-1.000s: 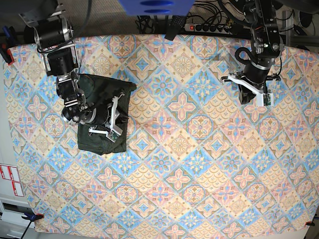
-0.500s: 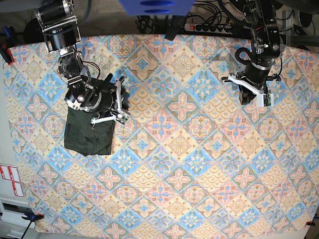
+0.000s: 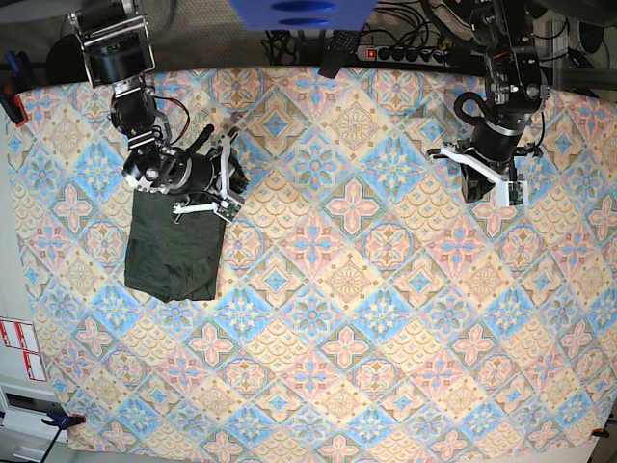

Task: Fold the T-shirt properly
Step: 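Drag the folded bundle across the table with the right gripper, then release the bundle and open the right gripper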

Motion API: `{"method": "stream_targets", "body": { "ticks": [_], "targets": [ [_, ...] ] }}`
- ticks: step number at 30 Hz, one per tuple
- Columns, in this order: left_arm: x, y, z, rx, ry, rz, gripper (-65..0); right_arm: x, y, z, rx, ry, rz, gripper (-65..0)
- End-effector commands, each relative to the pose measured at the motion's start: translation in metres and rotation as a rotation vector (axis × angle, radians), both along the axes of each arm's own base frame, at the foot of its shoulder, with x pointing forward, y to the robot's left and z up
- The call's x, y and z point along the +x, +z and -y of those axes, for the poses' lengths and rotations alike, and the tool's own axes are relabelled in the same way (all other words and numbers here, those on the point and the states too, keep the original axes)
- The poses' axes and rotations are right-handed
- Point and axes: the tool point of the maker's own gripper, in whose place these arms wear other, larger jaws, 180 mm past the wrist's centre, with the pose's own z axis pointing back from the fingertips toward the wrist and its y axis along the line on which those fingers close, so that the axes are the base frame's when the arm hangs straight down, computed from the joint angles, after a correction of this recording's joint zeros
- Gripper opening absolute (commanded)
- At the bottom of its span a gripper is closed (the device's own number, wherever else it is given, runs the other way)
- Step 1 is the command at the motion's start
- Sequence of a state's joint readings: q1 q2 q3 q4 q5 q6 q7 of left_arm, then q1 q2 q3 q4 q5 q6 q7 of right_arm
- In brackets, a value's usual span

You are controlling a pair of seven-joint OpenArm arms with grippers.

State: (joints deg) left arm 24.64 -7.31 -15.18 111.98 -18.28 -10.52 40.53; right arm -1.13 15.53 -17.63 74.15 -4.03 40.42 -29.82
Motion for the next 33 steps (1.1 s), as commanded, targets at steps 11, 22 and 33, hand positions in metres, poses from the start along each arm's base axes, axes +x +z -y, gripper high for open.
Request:
{"method": "stream_targets", "body": {
  "ticks": [11,22,33],
  "targets": [
    [0.004,0.011,0.0,0.002,-0.004,0.041,-65.0,0.009,-0.002,0.041,-0.053,-0.104,0.004,-60.6],
    [0.003,0.01,0.0,0.002,-0.006,0.037,-65.0,0.015,0.006,0.072,-0.093,-0.145,0.027,-60.6],
    [0.002,0.009,0.0,0.002,-0.006,0.035,-65.0,0.018,0.009,0.067,-0.089,-0.134,0.039,-60.6]
  ]
}}
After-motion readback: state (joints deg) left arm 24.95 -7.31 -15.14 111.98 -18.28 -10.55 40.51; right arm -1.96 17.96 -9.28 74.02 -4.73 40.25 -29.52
